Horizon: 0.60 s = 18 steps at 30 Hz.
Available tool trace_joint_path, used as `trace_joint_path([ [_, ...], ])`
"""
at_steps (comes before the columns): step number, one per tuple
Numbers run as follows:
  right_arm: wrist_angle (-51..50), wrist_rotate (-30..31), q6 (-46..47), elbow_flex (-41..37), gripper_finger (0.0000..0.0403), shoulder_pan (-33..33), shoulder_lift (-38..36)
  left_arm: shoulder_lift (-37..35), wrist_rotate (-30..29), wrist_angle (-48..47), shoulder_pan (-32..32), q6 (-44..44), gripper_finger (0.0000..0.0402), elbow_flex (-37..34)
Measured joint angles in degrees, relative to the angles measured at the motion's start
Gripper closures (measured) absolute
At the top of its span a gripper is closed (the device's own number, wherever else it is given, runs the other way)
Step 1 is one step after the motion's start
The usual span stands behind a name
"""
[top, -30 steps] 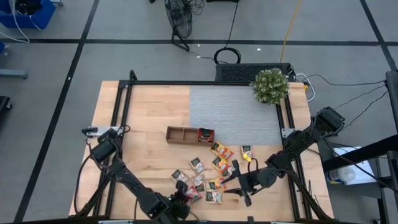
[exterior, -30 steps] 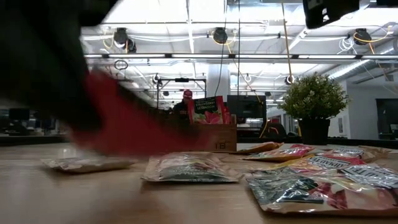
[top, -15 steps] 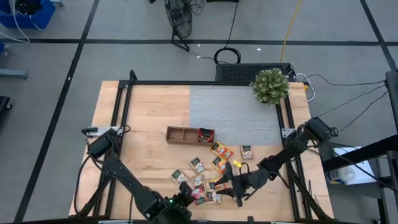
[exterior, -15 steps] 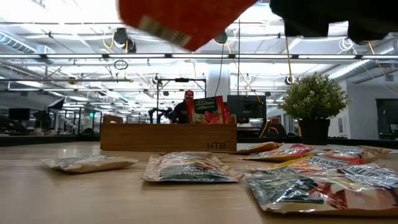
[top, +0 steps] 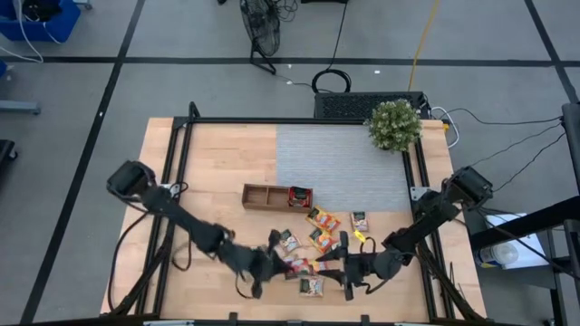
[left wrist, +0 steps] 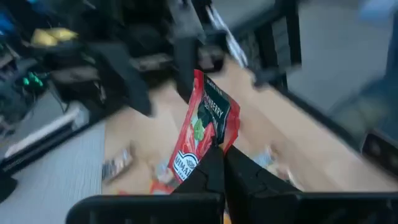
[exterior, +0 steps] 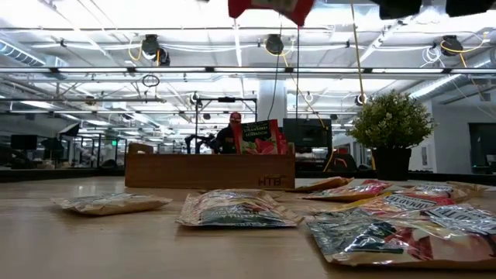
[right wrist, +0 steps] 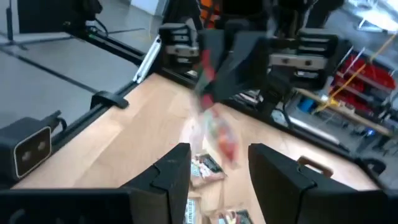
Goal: Pick & Place Tea
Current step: Put the red tea bag into the right section of the wooden organizer
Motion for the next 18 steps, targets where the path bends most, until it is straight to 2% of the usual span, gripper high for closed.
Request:
trace_joint_path([
  [2, -0.2, -2.1, 2.5, 0.0, 0.0257, -1.4, 0.2, -0.6, 3.6, 9.1, 1.9, -0.5, 0.0401, -4.0],
  [4, -0.6, -3.8, 3.8, 0.0, 0.0257, -3.0, 0.6, -0.6, 5.8, 14.0, 3.2, -1.4, 0.0401, -6.5],
  [9, 0.5, -9.0, 5.5, 0.0, 0.0257, -6.3, 0.9, -0.5, 6.2, 13.0, 5.1, -3.6, 0.0401, -7.4],
  [18, 2.2, -8.8, 3.4, 0.0, 0.0257, -8.1, 0.9, -0.5, 7.2, 11.9, 4.8, -3.5, 0.0401, -7.4],
])
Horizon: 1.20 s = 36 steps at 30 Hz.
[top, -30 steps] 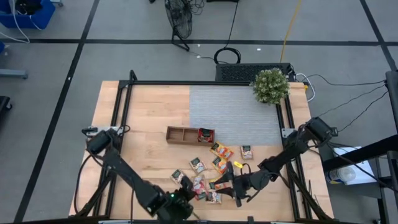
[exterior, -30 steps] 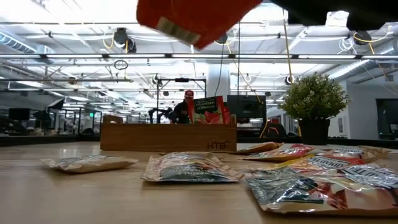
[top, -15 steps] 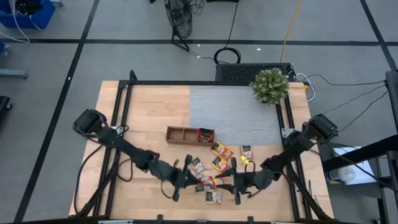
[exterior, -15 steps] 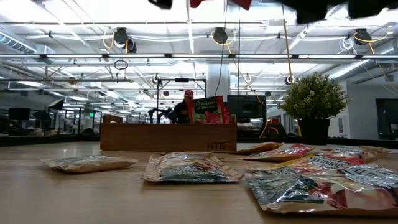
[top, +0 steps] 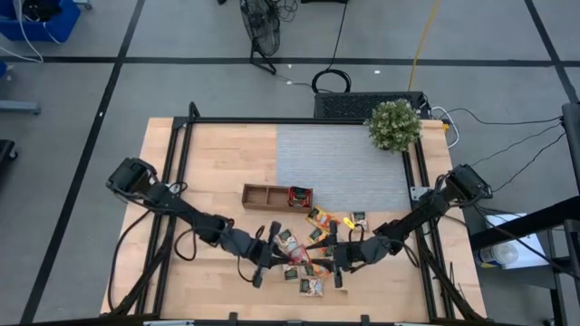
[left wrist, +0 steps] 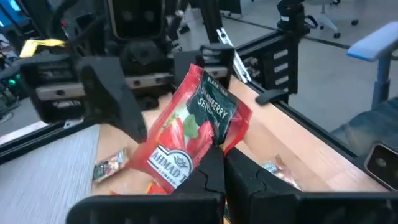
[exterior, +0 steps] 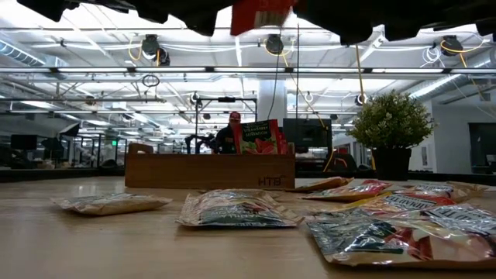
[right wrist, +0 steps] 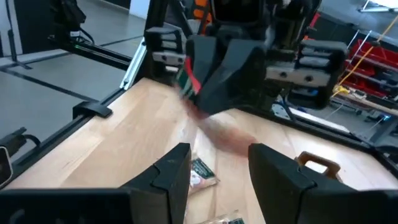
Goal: Pick & Place Tea
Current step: Put the red tea bag into the right section of the wooden organizer
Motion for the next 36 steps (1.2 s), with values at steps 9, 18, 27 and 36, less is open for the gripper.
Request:
trace_joint_path([
  [9, 2.0, -0.4, -2.3, 0.0, 0.0257, 0.7, 0.0, 0.0, -1.1, -2.8, 0.5, 0.5, 0.0401, 0.0],
  [18, 0.1, -7.5, 2.1, 0.0, 0.0296, -2.1, 0.0, 0.0, -1.1, -2.4, 1.9, -0.3, 0.0401, 0.0],
  [27, -0.5, -7.8, -1.1, 0.0, 0.04, -4.7, 0.0, 0.1, 0.4, -2.1, 1.9, -3.1, 0.0399, 0.0],
  [36, -1.9, -0.8, -1.0, 0.0, 0.0402, -6.8, -0.7, -11.6, 0.2, -10.8, 1.1, -6.4, 0.0359, 0.1],
])
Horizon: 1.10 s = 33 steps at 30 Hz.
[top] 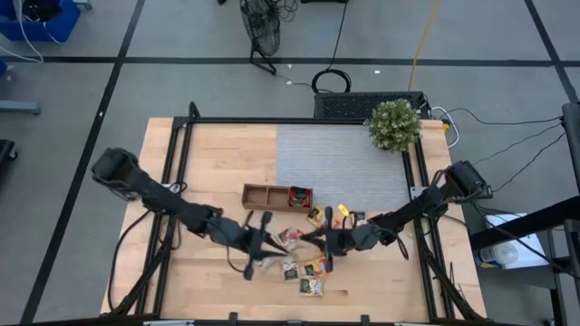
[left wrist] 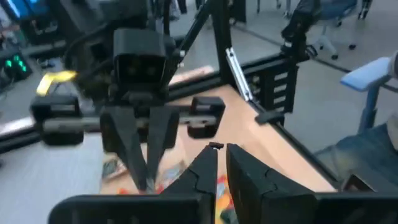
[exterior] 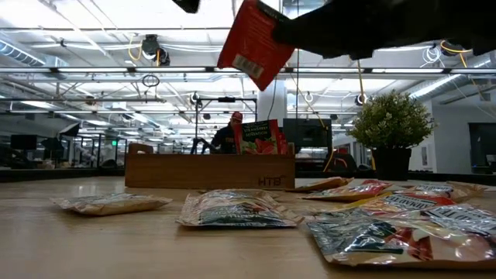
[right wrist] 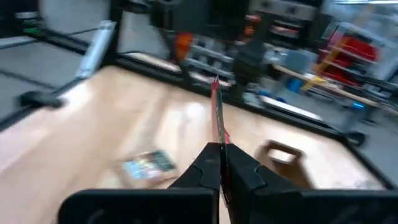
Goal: Pick & Place Tea
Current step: Put the red tea bag into the right section of the wooden organizer
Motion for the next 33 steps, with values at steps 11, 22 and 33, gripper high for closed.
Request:
trace_joint_path([
  [11, -37.0, -3.8, 22.7, 6.2, 0.0403, -15.5, -7.8, -12.0, -3.8, -10.4, 0.1, 0.2, 0.0393, -0.1],
  [22, -42.3, -9.9, 25.4, 8.1, 0.0403, -20.8, -7.3, -11.9, -3.9, -13.3, 1.1, -0.6, 0.0371, -0.1],
  [33, -40.4, -9.6, 25.6, 8.1, 0.0403, -20.8, -1.6, -11.9, -3.9, -12.9, 1.2, -0.5, 0.0395, -0.1],
])
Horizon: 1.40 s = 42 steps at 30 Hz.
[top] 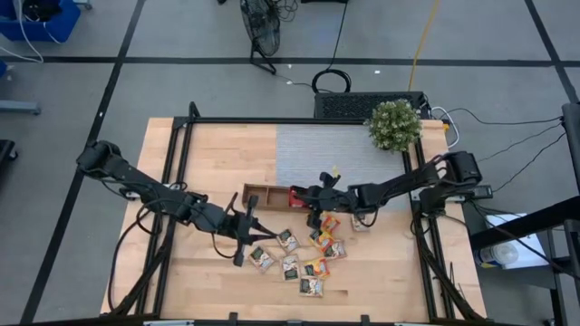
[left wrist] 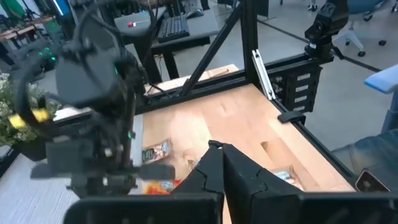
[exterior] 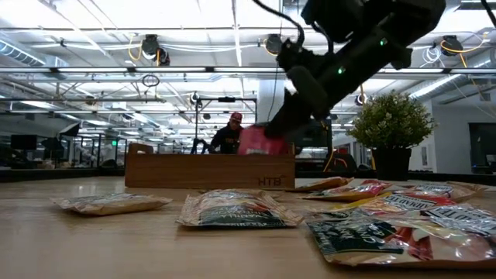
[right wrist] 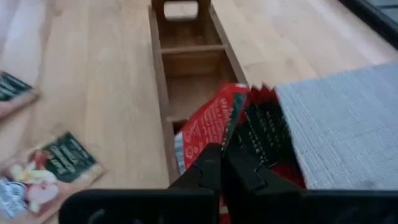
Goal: Pick & Place Tea
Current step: Put the red tea bag into the right section of the wooden organizer
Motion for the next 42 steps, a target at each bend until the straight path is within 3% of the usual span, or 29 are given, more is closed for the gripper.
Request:
trace_joint_path([
  [8, 1.3, -0.2, -0.1, 0.0, 0.0403, 0.9, 1.8, 0.0, 0.0, -0.3, 0.0, -0.9, 0.0361, 0.0],
  [18, 1.5, 0.0, -3.1, 0.0, 0.0398, 2.4, 1.5, 0.0, 0.0, -0.4, 0.0, -1.0, 0.0379, 0.0],
  [25, 1.5, 1.4, -7.3, 0.0, 0.0339, 2.4, 1.5, 0.0, 0.0, -0.5, 0.0, -1.0, 0.0397, 0.0],
  [33, 1.5, 1.7, -8.2, -0.1, 0.0247, 3.0, -1.4, 0.0, 0.0, -0.5, 0.0, -1.2, 0.0365, 0.0],
  [37, 1.2, 1.8, -9.5, -0.1, 0.0229, 3.9, -3.9, 0.0, 0.0, -0.5, 0.0, -1.3, 0.0361, 0.0],
  [42, 0.8, 1.8, -12.9, -0.1, 0.0234, 4.6, -5.7, 0.0, 0.0, -0.5, 0.0, -1.3, 0.036, 0.0],
])
